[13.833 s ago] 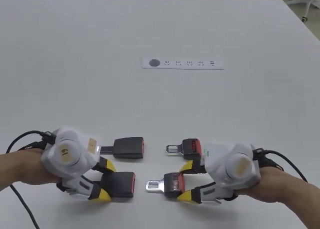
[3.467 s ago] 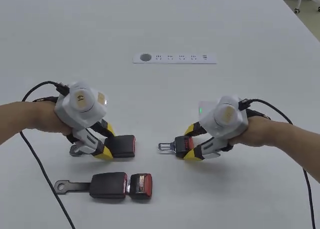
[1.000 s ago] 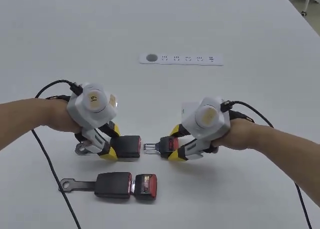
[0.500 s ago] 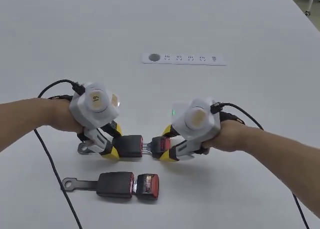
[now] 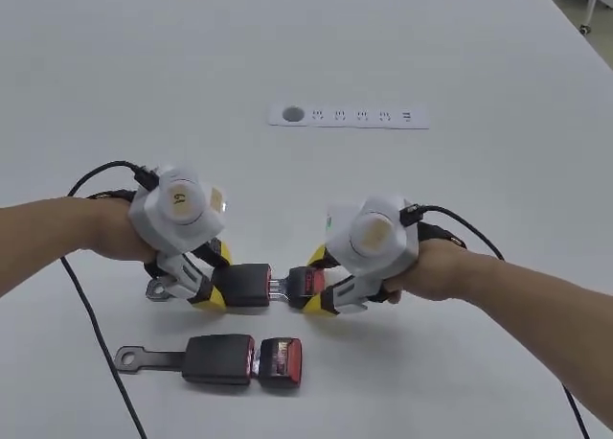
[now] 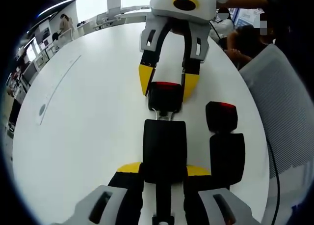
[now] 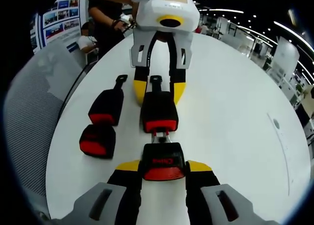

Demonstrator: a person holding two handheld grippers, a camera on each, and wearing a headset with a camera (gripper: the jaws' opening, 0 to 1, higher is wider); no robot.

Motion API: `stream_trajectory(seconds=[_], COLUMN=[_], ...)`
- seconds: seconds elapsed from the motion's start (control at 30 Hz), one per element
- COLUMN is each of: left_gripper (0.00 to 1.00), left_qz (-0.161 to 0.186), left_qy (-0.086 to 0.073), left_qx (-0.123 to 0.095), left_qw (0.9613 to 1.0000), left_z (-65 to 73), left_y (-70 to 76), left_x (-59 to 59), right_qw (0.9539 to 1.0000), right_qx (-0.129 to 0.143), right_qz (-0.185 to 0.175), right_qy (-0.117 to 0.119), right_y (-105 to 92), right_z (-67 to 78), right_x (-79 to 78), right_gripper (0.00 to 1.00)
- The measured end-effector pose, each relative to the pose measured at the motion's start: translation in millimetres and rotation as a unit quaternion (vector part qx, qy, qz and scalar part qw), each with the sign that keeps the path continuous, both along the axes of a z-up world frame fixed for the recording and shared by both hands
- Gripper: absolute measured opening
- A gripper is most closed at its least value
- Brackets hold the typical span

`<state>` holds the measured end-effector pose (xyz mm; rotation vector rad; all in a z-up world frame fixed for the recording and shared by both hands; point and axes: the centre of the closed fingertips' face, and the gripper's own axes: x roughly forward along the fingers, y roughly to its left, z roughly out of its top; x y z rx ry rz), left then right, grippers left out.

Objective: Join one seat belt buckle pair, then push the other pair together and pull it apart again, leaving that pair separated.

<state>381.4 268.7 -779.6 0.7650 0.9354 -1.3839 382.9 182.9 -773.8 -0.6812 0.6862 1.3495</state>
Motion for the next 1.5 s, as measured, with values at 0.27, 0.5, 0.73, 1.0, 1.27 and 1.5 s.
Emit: stream_trajectory(seconds=[0.27, 0.5, 0.73, 1.0, 1.27, 1.5], left_gripper=[0.31, 0.31, 0.31, 0.31, 0.31, 0.31], left_qz=[-0.005, -0.004, -0.004, -0.005, 0.002, -0.007], left_qy=[-0.003, -0.003, -0.003, -0.001, -0.001, -0.004], left_qx=[0.0, -0.002, -0.001, -0.003, -0.007, 0.001], left_qw=[1.0, 1.0, 1.0, 1.0, 1.0, 1.0], left_z=[0.0, 0.1, 0.8, -1.2, 0.6, -0.1], left_y=[-0.2, -0.5, -1.1, -0.8, -2.0, -2.1], left_x=[0.0, -0.5, -1.1, -0.5, -1.2, -0.8], right_qw=[1.0, 1.0, 1.0, 0.9999, 0.9999, 0.9999], right_qx=[0.002, 0.001, -0.001, -0.005, -0.002, -0.007], right_qz=[0.006, 0.004, 0.003, 0.006, 0.005, 0.008], right_qy=[-0.002, 0.003, 0.006, 0.009, 0.012, 0.009], right_y=[0.9, 2.5, 4.0, 5.5, 12.6, 16.1], right_z=[-3.1, -0.8, -1.5, -2.6, -1.8, -5.0], right_x=[1.1, -0.6, -1.1, -0.2, 0.2, 2.5], right_gripper=[0.3, 0.3, 0.29, 0.29, 0.29, 0.29])
